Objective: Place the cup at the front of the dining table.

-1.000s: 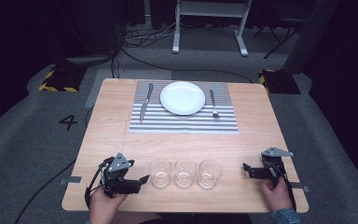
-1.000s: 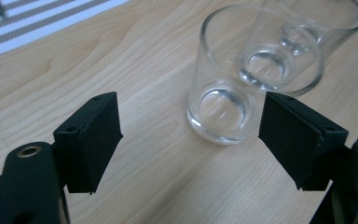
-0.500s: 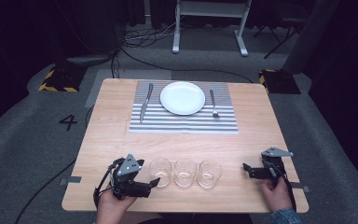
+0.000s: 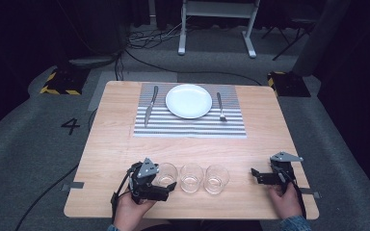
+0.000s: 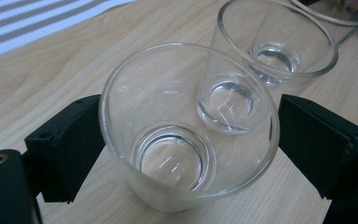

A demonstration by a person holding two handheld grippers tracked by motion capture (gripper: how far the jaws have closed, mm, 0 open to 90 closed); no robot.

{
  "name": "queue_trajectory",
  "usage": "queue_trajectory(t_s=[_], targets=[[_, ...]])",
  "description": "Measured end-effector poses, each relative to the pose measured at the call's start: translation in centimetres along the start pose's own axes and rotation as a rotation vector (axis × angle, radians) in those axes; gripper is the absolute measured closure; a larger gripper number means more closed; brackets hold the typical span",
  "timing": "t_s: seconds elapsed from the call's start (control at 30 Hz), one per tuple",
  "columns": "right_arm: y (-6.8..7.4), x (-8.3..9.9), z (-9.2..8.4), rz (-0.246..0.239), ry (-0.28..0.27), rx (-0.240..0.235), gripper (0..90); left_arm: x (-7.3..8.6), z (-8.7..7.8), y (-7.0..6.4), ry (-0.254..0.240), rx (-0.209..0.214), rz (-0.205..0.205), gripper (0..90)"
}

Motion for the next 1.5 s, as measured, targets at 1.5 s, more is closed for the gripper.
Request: queue_trajectory(t_s=[1.5], targets=[[0.1,-0.1,0.1,-0.013,0.004,-0.016,3.5,-3.6,-0.1,1.8,0.084,-0.030,0.011,18.9]])
Point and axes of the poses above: each handheld gripper's, and its own axes: z roughly forward along the jaws, x roughly out of its underside, y roughly to its left, the point moved 1 cm from there along z, roughly forward along the jaws, and after that the axes turned 7 degrees about -y, right-handed, at the moved point
